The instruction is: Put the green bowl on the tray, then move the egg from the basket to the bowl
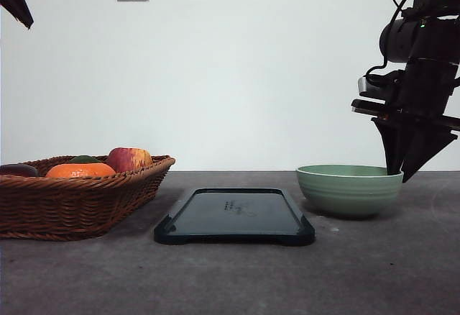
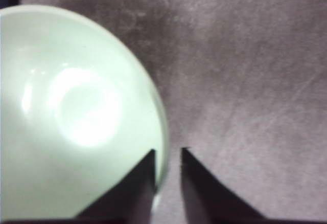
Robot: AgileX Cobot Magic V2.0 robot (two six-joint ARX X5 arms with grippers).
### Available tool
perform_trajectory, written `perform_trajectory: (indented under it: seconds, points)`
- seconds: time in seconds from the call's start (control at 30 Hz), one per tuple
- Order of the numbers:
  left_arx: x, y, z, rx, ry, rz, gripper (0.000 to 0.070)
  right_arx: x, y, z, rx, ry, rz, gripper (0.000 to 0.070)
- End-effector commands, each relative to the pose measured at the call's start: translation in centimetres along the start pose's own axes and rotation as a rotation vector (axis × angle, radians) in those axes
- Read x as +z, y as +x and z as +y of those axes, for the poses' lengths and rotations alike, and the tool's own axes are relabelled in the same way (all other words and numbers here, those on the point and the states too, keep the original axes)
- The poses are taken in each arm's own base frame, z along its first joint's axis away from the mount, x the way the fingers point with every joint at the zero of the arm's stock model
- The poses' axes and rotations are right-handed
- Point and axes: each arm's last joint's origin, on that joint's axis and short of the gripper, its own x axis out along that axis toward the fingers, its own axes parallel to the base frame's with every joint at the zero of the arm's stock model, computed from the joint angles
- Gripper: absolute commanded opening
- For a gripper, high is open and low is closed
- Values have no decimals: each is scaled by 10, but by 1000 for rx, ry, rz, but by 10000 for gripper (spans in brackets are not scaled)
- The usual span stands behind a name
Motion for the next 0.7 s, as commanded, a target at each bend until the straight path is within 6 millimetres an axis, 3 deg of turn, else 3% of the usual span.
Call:
perform_trajectory:
  seconds: [0.0,0.3,0.5,0.67]
  points:
    - [7,-3,-2,-8,5,-28,310,4,2,2,5,-16,-5,5]
    - [7,-3,-2,-8,5,-28,310,4,-9,5,1,-6,53,4]
    - [7,-3,-2,-8,5,-27,310,12,-41,20,4,-26,102,4]
    - [7,-3,-2,-8,8,-28,310,20,-66,46,21,-99,75,4]
